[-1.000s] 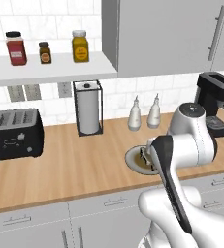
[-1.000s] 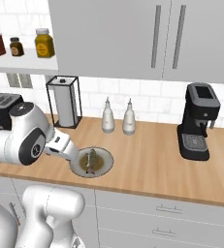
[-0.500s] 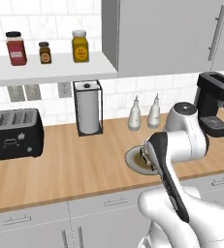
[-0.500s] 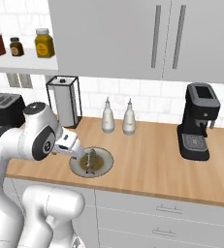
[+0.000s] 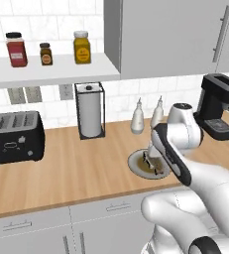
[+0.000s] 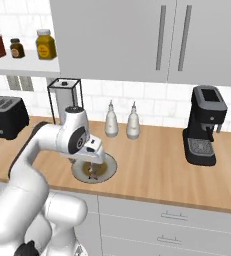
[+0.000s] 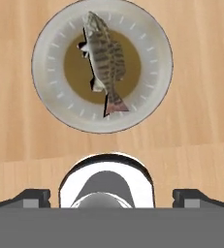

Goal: Pick up the knife from the drawer and place it on the cutting board. Then place the meat from the plate to the cutting board.

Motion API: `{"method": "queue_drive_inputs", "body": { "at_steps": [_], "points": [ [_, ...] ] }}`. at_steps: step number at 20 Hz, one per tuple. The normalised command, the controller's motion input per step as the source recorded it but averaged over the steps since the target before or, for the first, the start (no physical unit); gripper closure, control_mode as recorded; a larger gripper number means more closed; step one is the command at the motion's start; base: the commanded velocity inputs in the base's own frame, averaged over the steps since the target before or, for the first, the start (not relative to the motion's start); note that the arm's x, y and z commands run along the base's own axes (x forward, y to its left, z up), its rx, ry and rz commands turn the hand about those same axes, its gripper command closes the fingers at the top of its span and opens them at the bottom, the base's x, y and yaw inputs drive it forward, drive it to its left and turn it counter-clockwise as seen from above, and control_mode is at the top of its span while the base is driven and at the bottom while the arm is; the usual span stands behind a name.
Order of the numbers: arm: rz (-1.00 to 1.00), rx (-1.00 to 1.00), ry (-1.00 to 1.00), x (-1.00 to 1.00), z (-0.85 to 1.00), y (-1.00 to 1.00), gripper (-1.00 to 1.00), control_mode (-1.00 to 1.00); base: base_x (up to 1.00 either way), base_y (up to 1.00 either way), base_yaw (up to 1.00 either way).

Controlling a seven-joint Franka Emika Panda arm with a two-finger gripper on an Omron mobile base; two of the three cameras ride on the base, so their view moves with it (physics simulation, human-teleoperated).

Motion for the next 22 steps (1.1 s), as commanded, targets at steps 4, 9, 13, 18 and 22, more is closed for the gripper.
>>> {"method": "queue_drive_inputs", "body": {
  "at_steps": [4,9,13,18,22],
  "points": [
    [0.04,-0.02,0.00,0.46,-0.66,0.00,-1.00,-1.00,0.00,0.00,0.00],
    [0.04,-0.04,0.00,0.44,-0.39,0.00,-1.00,-1.00,0.00,0.00,0.00],
    [0.00,-0.02,0.00,0.63,-0.33,0.01,-1.00,-1.00,0.00,0.00,0.00],
    [0.00,0.00,0.00,0.58,-0.35,0.00,-1.00,-1.00,0.00,0.00,0.00],
    [0.00,0.00,0.00,0.19,-0.46,0.00,-1.00,-1.00,0.00,0.00,0.00]
  ]
}}
